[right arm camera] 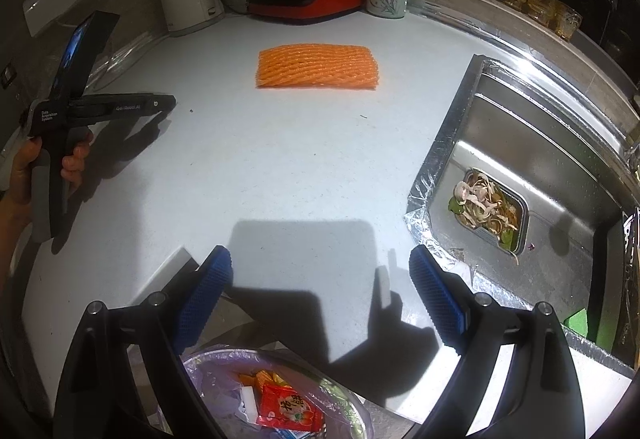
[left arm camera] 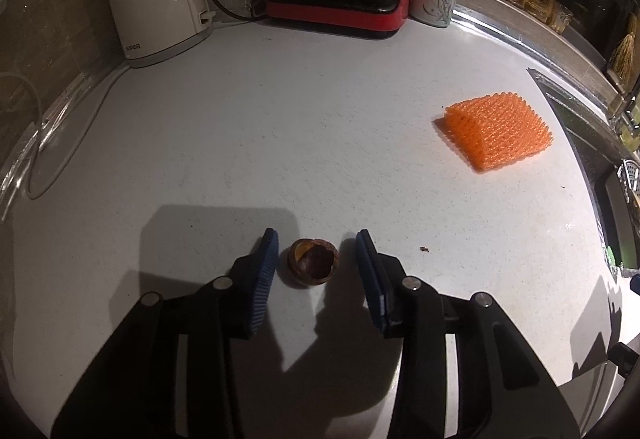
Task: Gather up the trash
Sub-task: 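Grasp the brown nut shell with the left gripper while the right gripper grasps the orange mesh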
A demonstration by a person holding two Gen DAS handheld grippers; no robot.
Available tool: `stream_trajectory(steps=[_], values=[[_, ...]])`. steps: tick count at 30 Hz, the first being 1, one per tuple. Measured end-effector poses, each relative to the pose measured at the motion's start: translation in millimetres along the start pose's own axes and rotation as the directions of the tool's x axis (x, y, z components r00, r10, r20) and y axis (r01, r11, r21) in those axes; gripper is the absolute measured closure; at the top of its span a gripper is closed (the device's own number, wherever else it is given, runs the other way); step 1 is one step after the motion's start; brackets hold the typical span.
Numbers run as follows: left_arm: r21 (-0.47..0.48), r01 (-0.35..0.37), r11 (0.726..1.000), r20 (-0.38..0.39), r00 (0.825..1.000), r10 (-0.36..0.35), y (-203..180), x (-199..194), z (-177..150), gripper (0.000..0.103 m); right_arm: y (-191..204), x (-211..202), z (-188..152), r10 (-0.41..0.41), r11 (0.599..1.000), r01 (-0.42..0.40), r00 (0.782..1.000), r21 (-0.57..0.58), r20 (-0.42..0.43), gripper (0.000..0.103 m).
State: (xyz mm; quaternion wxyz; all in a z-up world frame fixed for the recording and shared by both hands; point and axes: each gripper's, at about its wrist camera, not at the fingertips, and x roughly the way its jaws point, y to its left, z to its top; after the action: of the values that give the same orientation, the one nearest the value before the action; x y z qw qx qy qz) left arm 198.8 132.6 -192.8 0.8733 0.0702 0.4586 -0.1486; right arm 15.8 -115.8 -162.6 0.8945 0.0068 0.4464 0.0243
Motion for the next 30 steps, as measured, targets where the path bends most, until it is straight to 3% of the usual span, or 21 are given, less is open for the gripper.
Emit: stream_trajectory(steps=[5,11,21,30], values=[[0.018,-0.001,1.000,0.003,1.000,0.001,-3,-2,-2,0.079,-2,2,3,0.004,1.000,-0.004,1.000,0.008,-0.003,0.013],[0.044,-0.027,0.999,0.016,1.000,0.027,-8,-4,-3,0.079,1,2,7,0.005,1.000,-0.005,1.000,-0.003,-0.003,0.013],[0.041,-0.007,0.999,0.032,0.999,0.006,-6,-17,-4,0.079,0,7,14,-0.002,1.000,0.002,1.000,-0.007,0.000,0.013],[0.006,0.000,1.000,0.092,0.996,0.000,-7,-61,-13,0.079,-5,40,68,-0.002,1.000,0.002,0.999,-0.012,0.036,0.012]])
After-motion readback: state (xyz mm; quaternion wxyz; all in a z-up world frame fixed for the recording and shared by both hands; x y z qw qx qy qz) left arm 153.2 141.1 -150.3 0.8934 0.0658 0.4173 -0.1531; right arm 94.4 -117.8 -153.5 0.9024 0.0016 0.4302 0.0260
